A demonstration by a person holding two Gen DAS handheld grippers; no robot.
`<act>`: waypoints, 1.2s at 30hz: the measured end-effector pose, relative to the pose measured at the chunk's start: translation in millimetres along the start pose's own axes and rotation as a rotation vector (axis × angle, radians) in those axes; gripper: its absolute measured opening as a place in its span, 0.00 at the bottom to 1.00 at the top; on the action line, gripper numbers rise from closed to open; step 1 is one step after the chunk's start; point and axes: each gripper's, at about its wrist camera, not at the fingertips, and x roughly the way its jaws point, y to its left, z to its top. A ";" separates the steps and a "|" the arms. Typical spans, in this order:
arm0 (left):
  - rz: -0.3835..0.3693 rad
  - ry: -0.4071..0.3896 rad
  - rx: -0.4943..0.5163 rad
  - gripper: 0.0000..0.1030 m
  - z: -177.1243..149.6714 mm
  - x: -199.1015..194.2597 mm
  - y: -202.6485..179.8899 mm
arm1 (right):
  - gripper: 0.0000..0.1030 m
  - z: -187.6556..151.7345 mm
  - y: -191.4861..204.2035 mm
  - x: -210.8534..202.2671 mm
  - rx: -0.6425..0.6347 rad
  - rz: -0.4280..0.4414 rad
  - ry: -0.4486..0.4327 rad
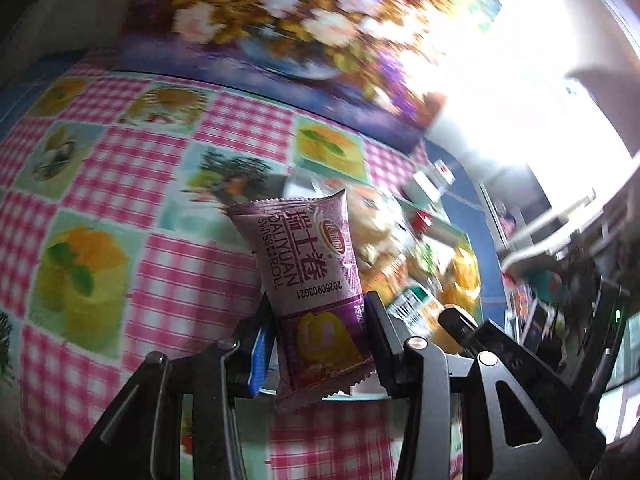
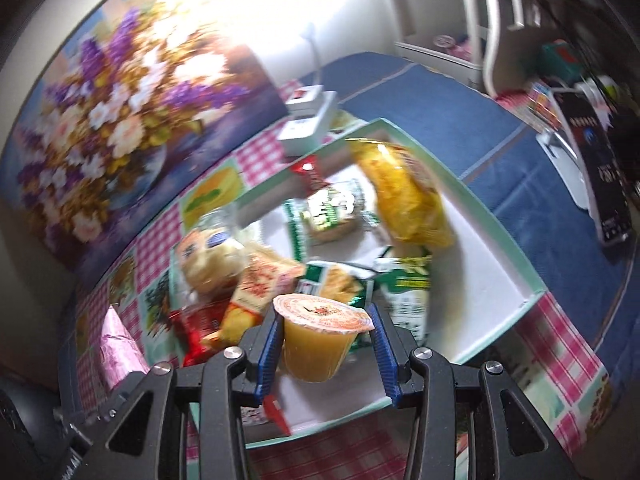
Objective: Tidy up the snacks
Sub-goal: 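Carry the jelly cup and Swiss roll packet over the white tray, then open both grippers to drop the Swiss roll packet and jelly cup into the tray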
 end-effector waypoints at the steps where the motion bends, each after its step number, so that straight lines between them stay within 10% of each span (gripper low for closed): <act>1: -0.006 0.009 0.019 0.43 -1.7 2.3 -5.0 | 0.44 1.4 -4.2 0.6 0.014 -0.006 0.001; 28: -0.036 0.097 0.170 0.43 -16.9 37.0 -44.5 | 0.44 9.2 -30.5 9.8 0.092 -0.149 0.041; 36: -0.052 0.088 0.127 0.61 -12.4 37.9 -37.7 | 0.45 7.8 -28.9 12.7 0.083 -0.152 0.065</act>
